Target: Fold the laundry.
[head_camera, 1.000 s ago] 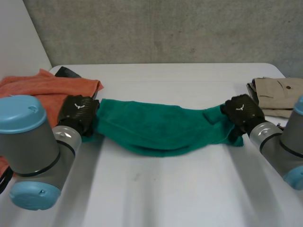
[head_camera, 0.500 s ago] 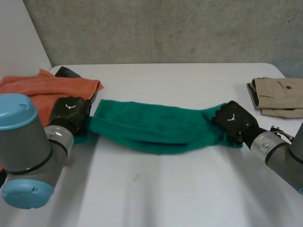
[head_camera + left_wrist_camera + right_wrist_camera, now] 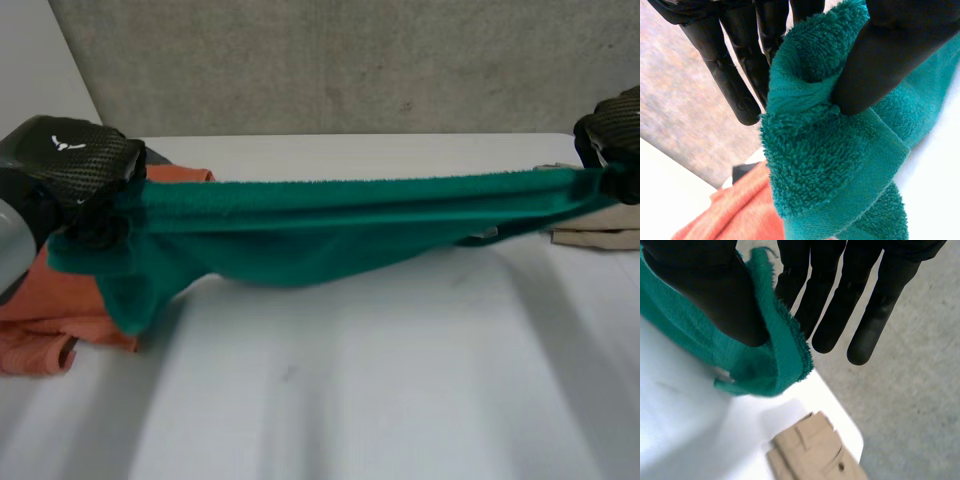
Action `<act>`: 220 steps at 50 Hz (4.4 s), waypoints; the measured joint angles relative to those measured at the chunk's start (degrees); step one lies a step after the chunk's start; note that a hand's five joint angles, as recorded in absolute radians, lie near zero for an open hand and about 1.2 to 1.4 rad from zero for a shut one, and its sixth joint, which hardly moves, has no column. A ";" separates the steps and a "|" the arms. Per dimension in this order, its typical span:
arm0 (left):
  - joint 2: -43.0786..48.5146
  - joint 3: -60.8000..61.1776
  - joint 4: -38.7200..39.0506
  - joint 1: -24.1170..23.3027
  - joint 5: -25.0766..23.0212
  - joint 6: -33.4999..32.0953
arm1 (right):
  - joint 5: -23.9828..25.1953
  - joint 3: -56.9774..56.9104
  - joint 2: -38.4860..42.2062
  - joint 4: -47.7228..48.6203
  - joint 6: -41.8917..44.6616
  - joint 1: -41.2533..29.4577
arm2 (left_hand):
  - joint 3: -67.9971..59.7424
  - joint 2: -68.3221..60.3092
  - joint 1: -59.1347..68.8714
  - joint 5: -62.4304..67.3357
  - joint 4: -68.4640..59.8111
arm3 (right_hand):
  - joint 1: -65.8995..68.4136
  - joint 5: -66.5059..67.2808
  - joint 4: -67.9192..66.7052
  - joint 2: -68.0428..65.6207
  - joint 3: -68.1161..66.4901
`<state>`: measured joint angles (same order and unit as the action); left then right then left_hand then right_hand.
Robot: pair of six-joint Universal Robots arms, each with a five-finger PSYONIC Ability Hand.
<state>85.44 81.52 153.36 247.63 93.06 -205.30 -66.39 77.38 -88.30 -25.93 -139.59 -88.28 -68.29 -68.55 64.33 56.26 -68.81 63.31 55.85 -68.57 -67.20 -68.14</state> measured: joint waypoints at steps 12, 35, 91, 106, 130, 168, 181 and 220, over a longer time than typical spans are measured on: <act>21.30 -10.61 -8.49 0.97 1.34 -4.68 | -9.21 -3.56 16.96 -8.32 8.17 -4.90 | 0.00 0.00 0.00 0.00 0.00 | 0.00 0.00 -0.02 0.00 0.00; 28.28 -33.99 37.91 0.39 6.75 1.62 | -12.56 -22.97 21.30 49.93 -30.07 -8.62 | 0.00 0.00 0.78 1.31 -0.01 | 0.00 2.26 -0.03 0.00 0.00; 21.92 23.67 33.45 5.39 -3.17 2.76 | -6.80 11.72 27.51 35.83 -9.23 -1.46 | 31.69 31.97 -27.66 -29.76 32.28 | 0.00 2.26 -0.03 0.00 0.00; 30.47 14.72 31.26 3.32 -1.81 2.71 | -6.82 12.19 28.10 35.55 -6.79 -1.54 | 40.99 41.18 -36.43 -39.57 41.98 | 0.00 2.27 -0.03 0.00 0.00; 40.86 1.58 31.99 3.77 -1.35 -6.84 | -6.01 12.89 28.52 35.60 -4.89 -2.11 | 35.67 36.08 -31.66 -33.53 36.04 | 0.00 2.26 -0.03 0.00 0.00; 15.47 23.99 10.15 9.30 -7.85 -6.62 | -6.83 16.74 15.37 -5.71 23.29 6.90 | 0.71 0.81 -0.73 -0.59 0.26 | 0.00 2.27 -0.03 0.00 0.00; 19.15 14.86 12.19 6.20 -6.03 -8.29 | -6.93 11.12 21.03 0.35 19.62 5.32 | 0.70 0.81 -0.71 -0.59 0.24 | 0.00 2.27 -0.04 0.00 0.00; 44.00 -10.20 29.22 1.65 -0.33 -9.81 | -10.53 -6.40 38.67 31.37 -3.11 -7.07 | 56.71 57.22 -53.39 -53.78 57.49 | -50.97 -53.53 56.94 55.46 56.61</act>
<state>129.44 71.32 182.58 249.28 92.72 -215.11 -76.92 70.98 -49.63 5.44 -142.70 -95.34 -11.58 -11.33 10.94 2.48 -11.32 12.34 2.32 -11.63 -11.73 -11.54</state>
